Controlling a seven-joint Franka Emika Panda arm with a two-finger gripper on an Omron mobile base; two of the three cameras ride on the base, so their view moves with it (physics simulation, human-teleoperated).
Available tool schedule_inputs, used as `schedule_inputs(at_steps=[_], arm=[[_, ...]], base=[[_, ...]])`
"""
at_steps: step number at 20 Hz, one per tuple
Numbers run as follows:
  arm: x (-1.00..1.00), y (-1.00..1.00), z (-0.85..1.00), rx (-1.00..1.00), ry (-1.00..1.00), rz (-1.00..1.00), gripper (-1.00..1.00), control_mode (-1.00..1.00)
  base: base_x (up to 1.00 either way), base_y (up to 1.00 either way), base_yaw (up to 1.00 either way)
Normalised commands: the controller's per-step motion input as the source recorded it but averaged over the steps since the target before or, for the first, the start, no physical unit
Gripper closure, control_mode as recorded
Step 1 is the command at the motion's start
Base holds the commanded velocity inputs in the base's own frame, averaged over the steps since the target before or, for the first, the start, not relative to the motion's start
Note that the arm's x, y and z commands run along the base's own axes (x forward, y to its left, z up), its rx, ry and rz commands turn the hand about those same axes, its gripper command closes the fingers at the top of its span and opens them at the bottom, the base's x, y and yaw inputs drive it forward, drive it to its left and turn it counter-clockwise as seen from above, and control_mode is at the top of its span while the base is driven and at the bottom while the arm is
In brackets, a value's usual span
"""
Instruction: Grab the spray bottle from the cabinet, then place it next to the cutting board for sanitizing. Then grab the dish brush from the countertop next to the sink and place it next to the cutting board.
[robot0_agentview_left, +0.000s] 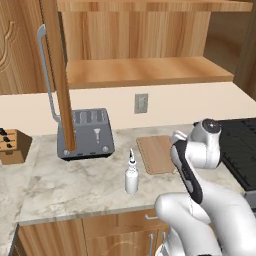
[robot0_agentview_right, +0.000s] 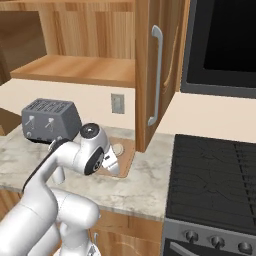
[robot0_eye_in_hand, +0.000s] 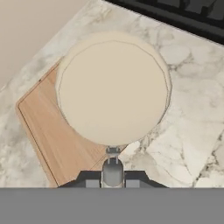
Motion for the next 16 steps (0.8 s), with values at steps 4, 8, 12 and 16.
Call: schedule_inputs(at_steps=[4, 8, 12, 16], arm=[[0.33, -0.29, 0.0, -0.19, 0.01, 0.0, 1.0, -1.0], [0.39, -0.48, -0.09, -0.12, 0.13, 0.15, 1.0, -1.0], [0.1, -0.59, -0.28, -0.01, 0.13, 0.35, 1.0, -1.0], [0.19, -0.29, -0.16, -0.05, 0.32, 0.39, 1.0, -1.0]], base=[[0.0, 0.0, 0.0], [0.0, 0.0, 0.0], [0.0, 0.0, 0.0], [0.0, 0.0, 0.0]])
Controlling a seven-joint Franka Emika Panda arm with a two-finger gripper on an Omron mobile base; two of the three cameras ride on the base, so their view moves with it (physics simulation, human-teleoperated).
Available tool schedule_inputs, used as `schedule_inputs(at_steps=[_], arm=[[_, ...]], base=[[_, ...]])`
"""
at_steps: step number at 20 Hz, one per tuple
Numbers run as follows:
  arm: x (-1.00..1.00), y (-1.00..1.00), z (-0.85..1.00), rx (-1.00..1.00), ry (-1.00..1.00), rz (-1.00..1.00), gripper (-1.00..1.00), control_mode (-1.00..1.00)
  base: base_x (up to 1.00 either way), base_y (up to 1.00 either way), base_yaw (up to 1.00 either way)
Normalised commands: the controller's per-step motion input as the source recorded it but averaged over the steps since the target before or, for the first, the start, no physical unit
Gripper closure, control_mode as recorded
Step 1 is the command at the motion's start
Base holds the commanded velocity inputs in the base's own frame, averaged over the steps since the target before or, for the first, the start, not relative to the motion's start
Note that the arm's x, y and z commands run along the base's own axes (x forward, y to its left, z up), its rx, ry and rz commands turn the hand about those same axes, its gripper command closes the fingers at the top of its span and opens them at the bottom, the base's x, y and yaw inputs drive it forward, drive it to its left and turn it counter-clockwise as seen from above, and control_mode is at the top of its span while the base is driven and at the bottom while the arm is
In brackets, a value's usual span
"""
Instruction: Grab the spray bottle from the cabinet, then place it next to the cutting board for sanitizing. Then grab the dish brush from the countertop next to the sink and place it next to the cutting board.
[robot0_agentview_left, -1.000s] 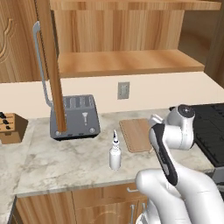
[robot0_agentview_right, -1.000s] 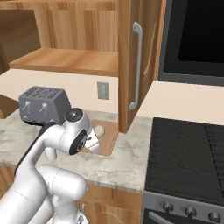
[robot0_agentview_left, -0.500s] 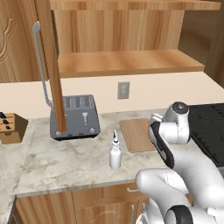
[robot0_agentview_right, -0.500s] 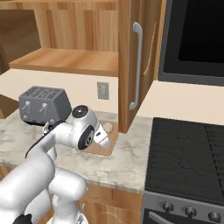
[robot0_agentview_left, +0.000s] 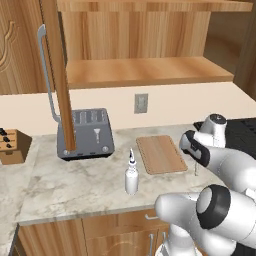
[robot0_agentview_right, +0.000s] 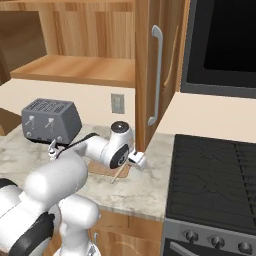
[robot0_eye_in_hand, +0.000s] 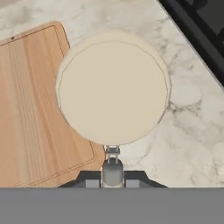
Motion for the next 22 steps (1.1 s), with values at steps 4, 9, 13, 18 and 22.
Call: schedule_inputs(at_steps=[4, 9, 13, 18, 22], arm=[[0.06, -0.03, -0.11, -0.12, 0.2, 0.28, 1.0, -1.0], [0.09, -0.1, -0.04, -0.06, 0.11, 0.19, 1.0, -1.0], [0.13, -0.04, -0.3, 0.0, 0.0, 0.14, 1.0, -1.0], [0.22, 0.0, -0.43, 0.0, 0.0, 0.03, 1.0, -1.0], [0.18, 0.0, -0.26, 0.0, 0.01, 0.02, 1.0, -1.0]], base=[[0.0, 0.0, 0.0], [0.0, 0.0, 0.0], [0.0, 0.0, 0.0], [0.0, 0.0, 0.0], [0.0, 0.0, 0.0]])
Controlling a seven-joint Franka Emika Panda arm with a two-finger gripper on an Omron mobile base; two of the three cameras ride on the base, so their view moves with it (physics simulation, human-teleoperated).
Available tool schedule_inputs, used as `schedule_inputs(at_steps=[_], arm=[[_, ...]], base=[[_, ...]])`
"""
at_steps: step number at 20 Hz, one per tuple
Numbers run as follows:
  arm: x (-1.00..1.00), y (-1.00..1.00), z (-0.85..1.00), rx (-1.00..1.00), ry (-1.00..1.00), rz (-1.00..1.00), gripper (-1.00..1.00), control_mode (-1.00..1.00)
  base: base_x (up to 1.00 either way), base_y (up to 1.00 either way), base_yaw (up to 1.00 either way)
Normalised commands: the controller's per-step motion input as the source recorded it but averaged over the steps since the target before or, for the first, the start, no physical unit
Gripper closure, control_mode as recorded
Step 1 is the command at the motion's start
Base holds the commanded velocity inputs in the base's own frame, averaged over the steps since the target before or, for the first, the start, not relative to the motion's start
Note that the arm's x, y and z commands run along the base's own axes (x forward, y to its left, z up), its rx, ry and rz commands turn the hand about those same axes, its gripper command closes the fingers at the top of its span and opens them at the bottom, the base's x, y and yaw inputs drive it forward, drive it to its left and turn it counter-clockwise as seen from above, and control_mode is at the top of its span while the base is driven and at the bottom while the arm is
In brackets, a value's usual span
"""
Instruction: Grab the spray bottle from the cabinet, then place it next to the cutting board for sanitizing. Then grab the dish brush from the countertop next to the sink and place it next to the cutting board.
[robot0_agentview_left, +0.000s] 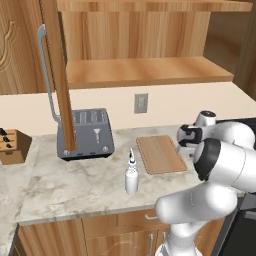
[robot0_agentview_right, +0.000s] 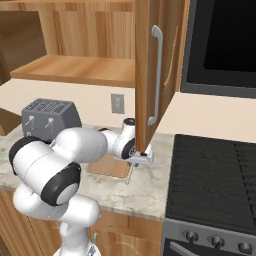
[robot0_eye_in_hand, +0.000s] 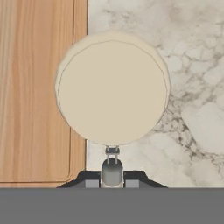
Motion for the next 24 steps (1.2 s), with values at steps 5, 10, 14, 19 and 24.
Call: schedule_inputs(at_steps=[5, 10, 14, 19, 24], arm=[[0.19, 0.0, -0.23, 0.0, 0.01, 0.0, 1.0, -1.0], [0.18, -0.01, -0.24, 0.0, 0.0, 0.0, 1.0, -1.0], [0.13, -0.04, -0.25, 0.0, 0.0, 0.0, 1.0, -1.0], [0.13, -0.08, -0.29, 0.0, 0.0, 0.0, 1.0, -1.0], [0.21, 0.0, -0.29, 0.0, 0.0, 0.0, -1.0, -1.0]], base=[[0.0, 0.0, 0.0], [0.0, 0.0, 0.0], [0.0, 0.0, 0.0], [0.0, 0.0, 0.0], [0.0, 0.0, 0.0]])
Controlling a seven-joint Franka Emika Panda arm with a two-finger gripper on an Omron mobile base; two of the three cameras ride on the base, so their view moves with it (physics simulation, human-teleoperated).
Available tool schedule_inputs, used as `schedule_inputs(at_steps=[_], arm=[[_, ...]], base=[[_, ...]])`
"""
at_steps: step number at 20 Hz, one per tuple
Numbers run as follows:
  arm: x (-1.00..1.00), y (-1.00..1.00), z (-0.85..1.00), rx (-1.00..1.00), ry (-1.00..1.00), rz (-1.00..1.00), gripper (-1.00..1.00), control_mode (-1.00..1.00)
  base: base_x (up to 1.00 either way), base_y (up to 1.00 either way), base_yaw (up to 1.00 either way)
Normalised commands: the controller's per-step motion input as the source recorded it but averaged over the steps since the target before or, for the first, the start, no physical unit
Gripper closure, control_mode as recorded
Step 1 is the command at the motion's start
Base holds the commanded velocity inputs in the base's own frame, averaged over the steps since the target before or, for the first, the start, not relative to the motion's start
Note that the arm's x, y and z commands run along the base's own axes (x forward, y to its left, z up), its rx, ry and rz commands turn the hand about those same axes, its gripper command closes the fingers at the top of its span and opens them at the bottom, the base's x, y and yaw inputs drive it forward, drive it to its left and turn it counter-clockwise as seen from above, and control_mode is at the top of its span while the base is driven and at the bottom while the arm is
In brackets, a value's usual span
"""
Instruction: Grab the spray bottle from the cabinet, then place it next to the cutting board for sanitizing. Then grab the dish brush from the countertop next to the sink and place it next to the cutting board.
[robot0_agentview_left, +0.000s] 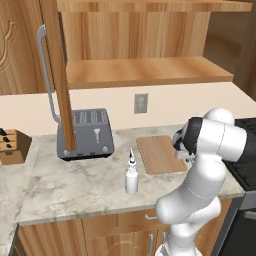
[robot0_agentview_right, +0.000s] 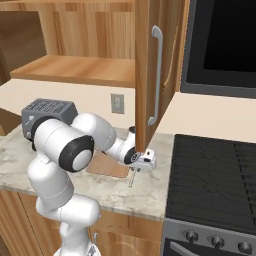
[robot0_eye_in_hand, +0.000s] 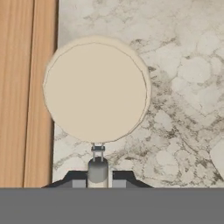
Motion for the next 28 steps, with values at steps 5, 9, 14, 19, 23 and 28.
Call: schedule_inputs(at_steps=[5, 9, 14, 19, 23, 28], arm=[[0.0, 0.02, 0.02, 0.0, 0.0, 0.0, -1.0, -1.0], [-0.13, 0.04, 0.23, 0.0, 0.0, -0.01, -1.0, -1.0], [-0.2, 0.14, 0.65, -0.07, -0.01, -0.09, -1.0, -1.0], [-0.24, 0.23, 0.7, 0.0, 0.0, -0.09, -1.0, -1.0], [-0.39, 0.23, 0.66, 0.01, -0.06, -0.03, -1.0, -1.0], [-0.43, 0.38, 0.51, 0.01, -0.03, 0.0, -1.0, -1.0]], base=[[0.0, 0.0, 0.0], [0.0, 0.0, 0.0], [0.0, 0.0, 0.0], [0.0, 0.0, 0.0], [0.0, 0.0, 0.0], [0.0, 0.0, 0.0]])
